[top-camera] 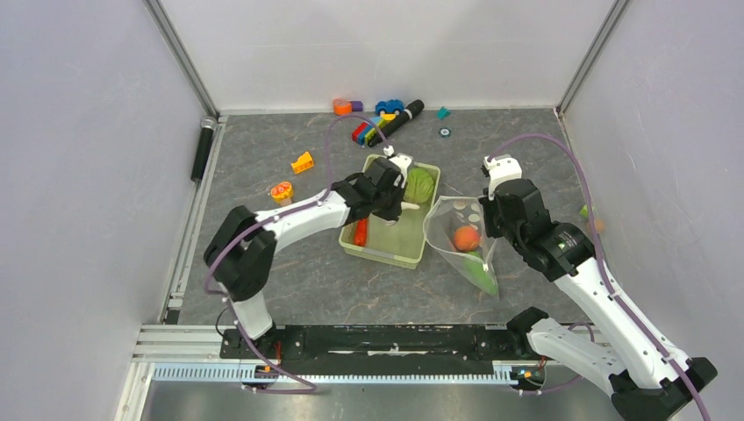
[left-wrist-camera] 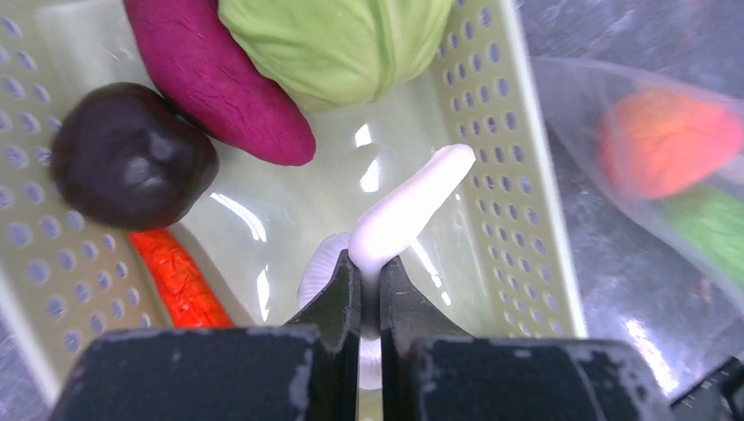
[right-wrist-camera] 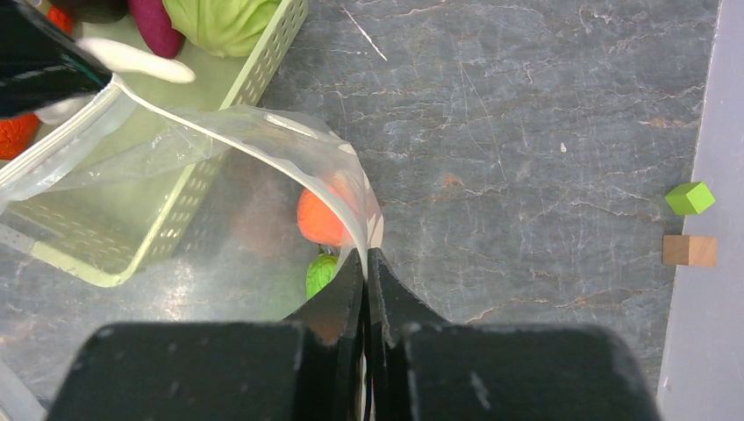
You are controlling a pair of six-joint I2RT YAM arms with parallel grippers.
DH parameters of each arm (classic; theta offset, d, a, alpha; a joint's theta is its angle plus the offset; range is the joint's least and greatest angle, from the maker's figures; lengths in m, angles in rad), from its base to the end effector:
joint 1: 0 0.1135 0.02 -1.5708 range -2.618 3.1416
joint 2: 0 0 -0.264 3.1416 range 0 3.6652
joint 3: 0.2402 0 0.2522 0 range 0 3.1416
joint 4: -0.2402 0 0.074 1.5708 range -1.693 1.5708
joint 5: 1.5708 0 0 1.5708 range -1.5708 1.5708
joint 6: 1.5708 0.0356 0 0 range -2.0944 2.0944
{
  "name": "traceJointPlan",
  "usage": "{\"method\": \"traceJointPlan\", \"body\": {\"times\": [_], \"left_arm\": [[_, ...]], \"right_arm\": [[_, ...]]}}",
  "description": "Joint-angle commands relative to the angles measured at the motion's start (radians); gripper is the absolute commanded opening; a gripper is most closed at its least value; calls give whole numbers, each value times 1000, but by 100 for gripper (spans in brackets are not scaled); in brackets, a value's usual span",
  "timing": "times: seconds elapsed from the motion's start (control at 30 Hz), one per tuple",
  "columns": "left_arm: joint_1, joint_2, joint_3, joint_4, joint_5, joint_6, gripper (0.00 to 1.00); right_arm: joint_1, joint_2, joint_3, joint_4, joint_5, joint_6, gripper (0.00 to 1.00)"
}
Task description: Place the food in the zip-top bag and seal the zipper
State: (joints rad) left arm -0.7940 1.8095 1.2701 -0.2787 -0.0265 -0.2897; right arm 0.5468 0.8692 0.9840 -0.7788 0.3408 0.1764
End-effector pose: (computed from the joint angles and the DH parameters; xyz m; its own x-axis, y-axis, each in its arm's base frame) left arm 0.2799 -0.2834 0.2157 -0.6903 0.2949 -0.6606 0.5249 0.8326 -0.1768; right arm 0.1521 0.0786 0.3365 -0.5648 -0.1502 -0.8115 -0.1687 0.9835 -0.0646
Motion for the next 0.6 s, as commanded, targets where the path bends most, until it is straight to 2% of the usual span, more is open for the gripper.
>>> {"method": "traceJointPlan", "body": {"times": [0.0,0.1,0.23,0.4,0.57], "left_arm": [[-5,-167,-44,72,-21,-57,2],[-5,-255,-77,102,21,-56,2],[-11,-344,-109,147,218,-35,3],[-33,-443,-198,340,382,-31,2],[-60,-478,-209,428,519,-7,5]], "right_arm": [[-3,-13,-6,24,4,-13,5],[-3,-15,-4,24,5,-13,5],[-5,-19,-7,25,4,-12,5],[-4,-20,-7,26,-15,-16,6],[-4,-16,-7,33,-63,-26,7]]}}
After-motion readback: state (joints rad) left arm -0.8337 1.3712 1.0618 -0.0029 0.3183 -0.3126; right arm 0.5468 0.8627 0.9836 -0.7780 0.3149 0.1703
